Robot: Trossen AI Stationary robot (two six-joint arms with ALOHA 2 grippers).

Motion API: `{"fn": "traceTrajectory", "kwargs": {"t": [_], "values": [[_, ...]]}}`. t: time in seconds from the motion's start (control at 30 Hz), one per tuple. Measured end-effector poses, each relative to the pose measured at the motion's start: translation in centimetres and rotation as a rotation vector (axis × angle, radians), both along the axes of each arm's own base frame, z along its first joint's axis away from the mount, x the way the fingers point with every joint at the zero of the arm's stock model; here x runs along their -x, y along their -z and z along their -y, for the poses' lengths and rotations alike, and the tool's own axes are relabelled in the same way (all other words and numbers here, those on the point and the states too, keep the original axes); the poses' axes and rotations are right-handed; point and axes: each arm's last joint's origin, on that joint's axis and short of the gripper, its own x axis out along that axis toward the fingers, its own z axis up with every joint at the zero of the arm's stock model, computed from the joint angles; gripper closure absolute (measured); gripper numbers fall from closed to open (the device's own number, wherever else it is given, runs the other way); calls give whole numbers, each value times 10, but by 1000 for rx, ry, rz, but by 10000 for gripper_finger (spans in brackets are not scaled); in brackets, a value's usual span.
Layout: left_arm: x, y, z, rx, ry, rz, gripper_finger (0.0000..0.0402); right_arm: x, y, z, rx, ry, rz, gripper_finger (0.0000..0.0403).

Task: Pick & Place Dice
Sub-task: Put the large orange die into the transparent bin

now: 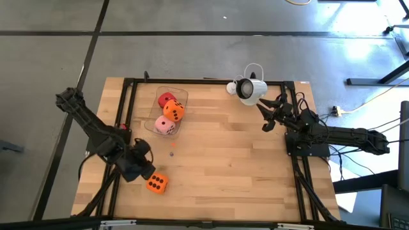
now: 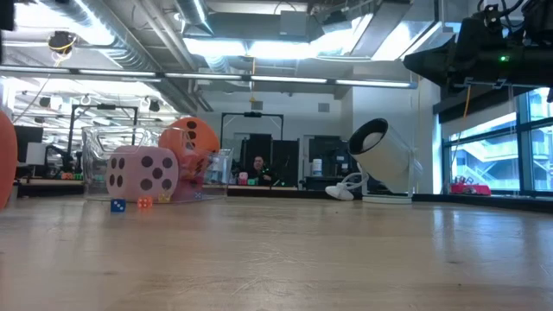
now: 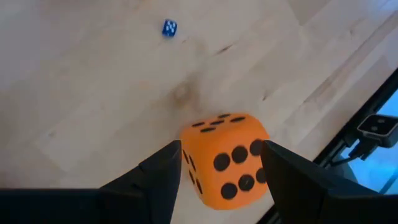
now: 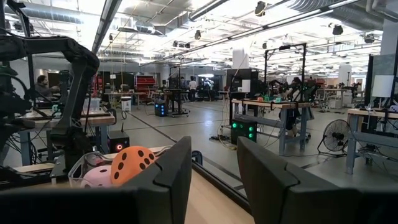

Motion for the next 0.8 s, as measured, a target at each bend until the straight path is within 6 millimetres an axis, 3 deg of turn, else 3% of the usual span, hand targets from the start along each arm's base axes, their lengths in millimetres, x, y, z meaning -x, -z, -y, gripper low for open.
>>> {"fn": "traceTrajectory", "kwargs": {"t": [0.8], "values": [[31, 62, 32, 157, -14, 182, 185, 0, 0, 0, 0, 0, -1, 273]]}}
